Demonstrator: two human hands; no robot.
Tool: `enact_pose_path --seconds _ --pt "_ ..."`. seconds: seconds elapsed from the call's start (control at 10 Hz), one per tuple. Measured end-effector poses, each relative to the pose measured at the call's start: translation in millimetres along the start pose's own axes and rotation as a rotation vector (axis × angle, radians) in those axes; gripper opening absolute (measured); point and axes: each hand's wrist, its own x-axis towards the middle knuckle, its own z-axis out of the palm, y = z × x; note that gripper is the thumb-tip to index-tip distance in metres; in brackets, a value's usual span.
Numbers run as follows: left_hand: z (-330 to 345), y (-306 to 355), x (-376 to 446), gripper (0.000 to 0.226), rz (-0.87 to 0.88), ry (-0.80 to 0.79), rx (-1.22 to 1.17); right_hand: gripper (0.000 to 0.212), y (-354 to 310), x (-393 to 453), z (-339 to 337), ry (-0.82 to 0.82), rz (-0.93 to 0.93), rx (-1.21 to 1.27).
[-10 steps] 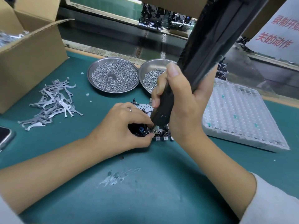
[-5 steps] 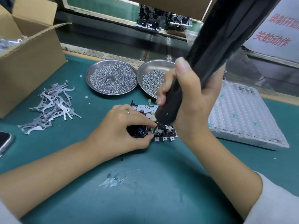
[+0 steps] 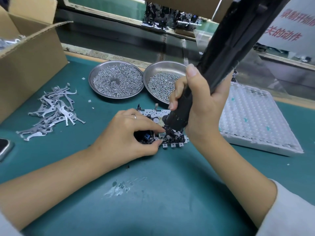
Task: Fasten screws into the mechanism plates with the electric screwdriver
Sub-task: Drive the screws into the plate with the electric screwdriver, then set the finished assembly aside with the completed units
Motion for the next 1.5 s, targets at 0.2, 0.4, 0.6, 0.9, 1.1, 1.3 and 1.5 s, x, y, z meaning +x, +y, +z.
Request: enact_pose_path --seconds 0.2,0.4,0.6,0.9,1.1,1.3,1.5 --pt "-3.3 0.2 -2.2 0.027 -0.009 -0.011 0.033 0.050 -5.2 -5.7 -14.8 -0.030 -0.055 -0.143" --pt "-6.9 4.7 0.4 0.022 -0.086 0.176 -0.122 0.015 6.9 -44.9 -41.3 0.224 -0.177 -0.486" --pt "-12.0 -5.1 2.1 0.021 -0.195 0.356 -0.168 0.041 26.0 -65.3 -13.2 -0.753 -0.266 -1.471" --pt "-12.6 -27.5 -1.6 0.021 -0.190 0.368 -0.145 0.026 -13.5 -111.2 -40.0 -0.852 -0.313 -1.513" --pt "-4.7 -67.3 10.0 0.030 -0.390 0.261 -0.137 0.036 -59.9 -135.7 -110.7 -0.664 -0.337 -1.657" --pt "1.4 -51.5 12.9 0.034 -0.443 0.144 -0.184 0.058 -92.1 -144.5 -193.3 -0.243 -0.147 -1.900" --pt "-0.4 -48.9 25.2 0.040 -0.510 0.070 -0.295 0.010 -91.7 -139.7 -243.1 0.122 0.059 -1.957"
